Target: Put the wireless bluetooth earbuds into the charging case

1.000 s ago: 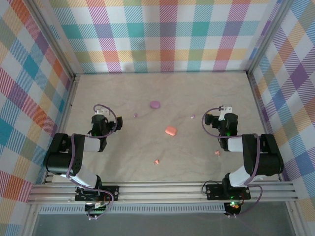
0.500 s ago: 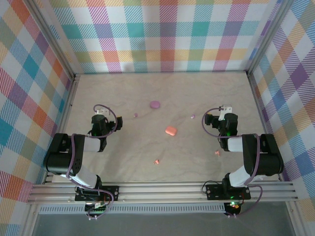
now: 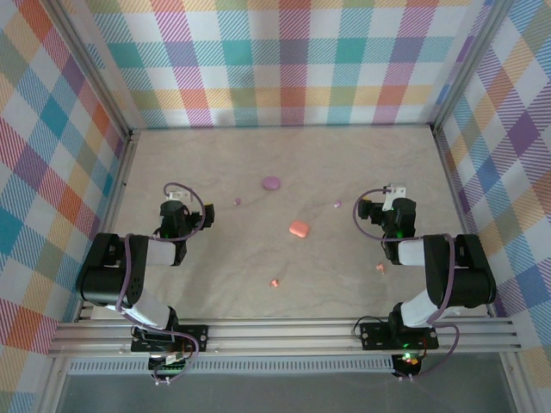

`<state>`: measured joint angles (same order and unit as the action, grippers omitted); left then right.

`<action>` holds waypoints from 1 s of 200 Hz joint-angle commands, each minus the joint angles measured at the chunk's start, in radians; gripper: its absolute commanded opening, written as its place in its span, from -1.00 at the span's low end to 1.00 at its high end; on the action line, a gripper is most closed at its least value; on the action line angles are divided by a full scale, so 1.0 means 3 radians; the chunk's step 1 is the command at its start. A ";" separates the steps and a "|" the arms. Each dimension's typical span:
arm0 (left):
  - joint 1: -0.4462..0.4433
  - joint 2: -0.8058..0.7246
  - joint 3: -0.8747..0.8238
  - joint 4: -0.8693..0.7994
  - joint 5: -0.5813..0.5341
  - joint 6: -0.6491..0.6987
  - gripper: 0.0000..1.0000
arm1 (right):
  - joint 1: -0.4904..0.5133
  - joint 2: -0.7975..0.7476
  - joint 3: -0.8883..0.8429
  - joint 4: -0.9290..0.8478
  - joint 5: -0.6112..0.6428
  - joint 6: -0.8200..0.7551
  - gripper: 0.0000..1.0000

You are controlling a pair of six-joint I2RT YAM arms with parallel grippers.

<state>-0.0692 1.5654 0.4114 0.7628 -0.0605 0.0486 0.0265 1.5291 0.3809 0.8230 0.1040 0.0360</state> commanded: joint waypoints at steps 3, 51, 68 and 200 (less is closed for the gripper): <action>0.0021 -0.0002 0.0050 0.0107 0.0038 -0.0024 1.00 | 0.0004 0.0013 0.0060 0.0100 -0.0054 -0.0038 0.99; 0.0021 -0.0210 0.0290 -0.0489 -0.0077 -0.0088 1.00 | -0.0001 0.0011 0.0056 0.0102 -0.0065 -0.0038 0.99; 0.0020 -0.0358 0.0495 -0.1018 -0.0245 -0.0213 1.00 | 0.0001 -0.0044 0.0117 -0.0047 -0.0209 -0.0101 0.99; -0.0038 -0.1033 0.1294 -0.3652 0.0605 -0.1414 0.53 | 0.0861 -0.0083 0.2184 -0.3870 -0.0970 -0.0538 0.70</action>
<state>-0.0692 1.2461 0.7494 -0.1322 0.0257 -0.2386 0.1589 1.4239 0.9588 -0.0731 -0.1169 0.0086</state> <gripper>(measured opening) 0.800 0.861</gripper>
